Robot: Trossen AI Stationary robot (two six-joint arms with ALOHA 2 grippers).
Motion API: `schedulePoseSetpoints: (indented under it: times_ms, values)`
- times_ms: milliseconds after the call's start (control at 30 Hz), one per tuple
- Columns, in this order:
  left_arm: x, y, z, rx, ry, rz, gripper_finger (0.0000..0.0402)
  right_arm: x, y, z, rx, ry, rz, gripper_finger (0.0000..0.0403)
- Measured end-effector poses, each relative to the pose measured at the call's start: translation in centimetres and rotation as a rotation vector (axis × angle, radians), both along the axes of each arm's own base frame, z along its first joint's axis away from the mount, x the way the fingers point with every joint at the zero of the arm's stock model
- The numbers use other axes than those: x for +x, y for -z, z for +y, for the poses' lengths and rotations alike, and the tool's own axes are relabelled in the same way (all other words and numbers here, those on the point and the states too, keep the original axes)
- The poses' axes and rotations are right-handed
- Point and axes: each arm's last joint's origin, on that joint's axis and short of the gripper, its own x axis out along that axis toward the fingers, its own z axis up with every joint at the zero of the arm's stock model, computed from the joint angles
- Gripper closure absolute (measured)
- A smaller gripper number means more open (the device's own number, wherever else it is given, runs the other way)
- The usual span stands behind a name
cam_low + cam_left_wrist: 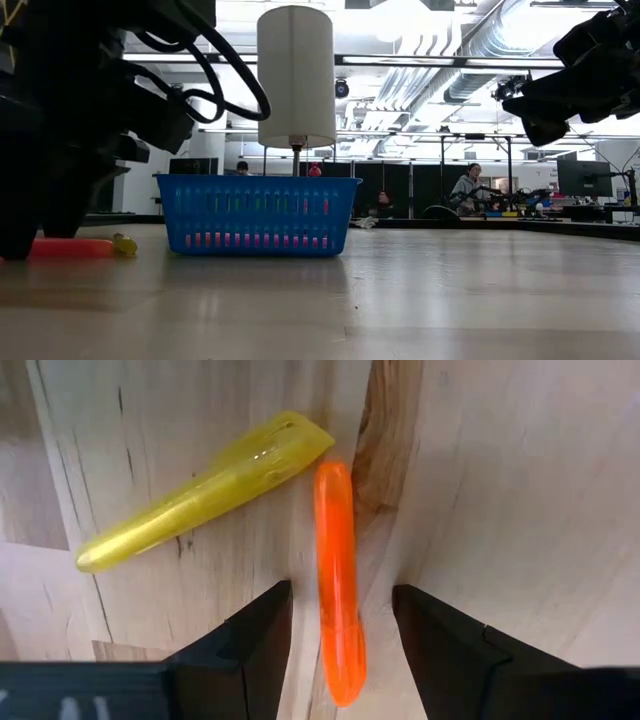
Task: Pick & Place Markers
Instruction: Put the orange pen into the blue bin
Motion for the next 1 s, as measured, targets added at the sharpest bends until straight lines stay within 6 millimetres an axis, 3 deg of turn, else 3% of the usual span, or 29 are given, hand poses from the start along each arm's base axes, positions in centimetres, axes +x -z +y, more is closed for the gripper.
schedulePoseSetpoints:
  times_ms: [333, 800, 1000]
  values:
    - [0.25, 0.05, 0.45, -0.023, -0.012, 0.010, 0.0233, 0.00, 0.00, 0.00, 0.001, 0.000, 0.000, 0.0253]
    - [0.38, 0.06, 0.53, -0.042, 0.008, 0.010, 0.0341, 0.00, 0.00, 0.00, 0.001, 0.000, 0.000, 0.0253]
    - [0.38, 0.06, 0.56, -0.031, 0.017, 0.006, 0.0369, 0.00, 0.00, 0.00, 0.001, 0.001, 0.000, 0.0253]
